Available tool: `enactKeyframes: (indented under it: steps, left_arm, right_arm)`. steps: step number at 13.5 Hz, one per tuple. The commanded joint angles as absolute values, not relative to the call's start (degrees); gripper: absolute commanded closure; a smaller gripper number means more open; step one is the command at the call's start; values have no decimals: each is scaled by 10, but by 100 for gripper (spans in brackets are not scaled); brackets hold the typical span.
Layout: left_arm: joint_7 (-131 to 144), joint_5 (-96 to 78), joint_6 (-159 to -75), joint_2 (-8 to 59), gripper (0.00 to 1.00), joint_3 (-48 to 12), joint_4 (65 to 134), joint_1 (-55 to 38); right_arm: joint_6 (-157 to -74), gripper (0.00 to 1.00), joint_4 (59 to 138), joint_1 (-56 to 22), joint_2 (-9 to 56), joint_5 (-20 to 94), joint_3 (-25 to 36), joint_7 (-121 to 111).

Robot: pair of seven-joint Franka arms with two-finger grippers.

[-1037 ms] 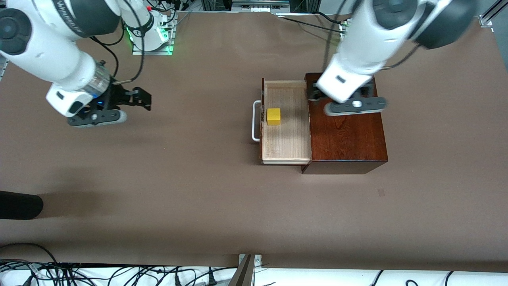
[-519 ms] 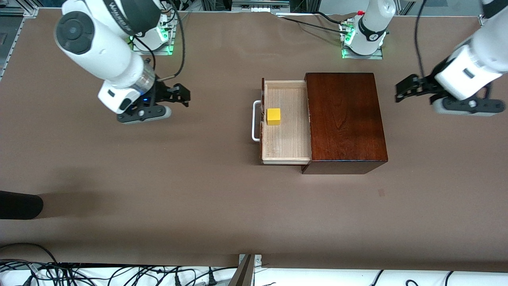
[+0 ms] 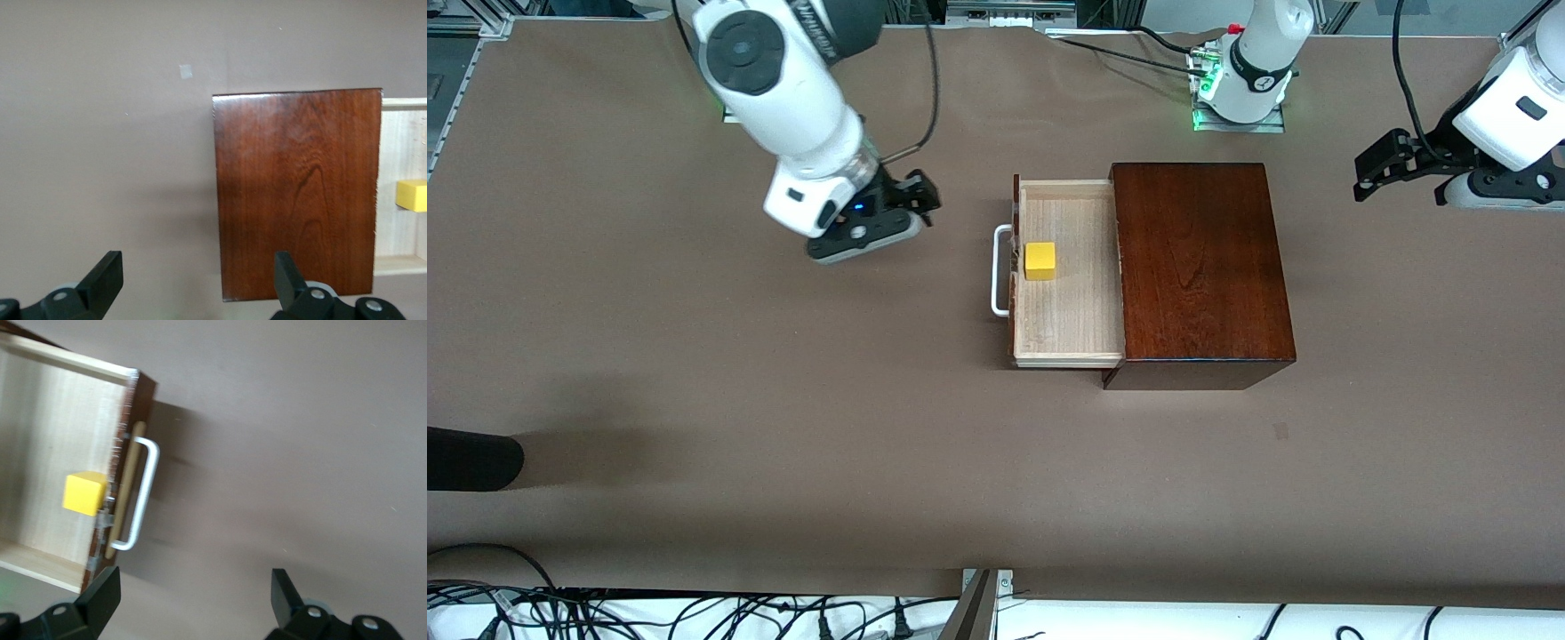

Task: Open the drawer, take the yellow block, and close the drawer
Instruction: 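Move the right gripper over the open drawer above the yellow cube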

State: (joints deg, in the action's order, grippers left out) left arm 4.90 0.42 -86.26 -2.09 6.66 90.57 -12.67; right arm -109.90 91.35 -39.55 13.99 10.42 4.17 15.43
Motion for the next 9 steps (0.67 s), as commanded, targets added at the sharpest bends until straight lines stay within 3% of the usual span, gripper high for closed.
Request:
enactKeyframes:
  steps: [1,9]
  left_arm:
    - [40,23,-877,-32,0,67,918,-116]
    - [47,15,-874,1,0,67,897,-89]
  right_arm:
    - [-1097,0,847,-434,184,111,47,135]
    - [-1126,0,788,-497,259,112,47,-53]
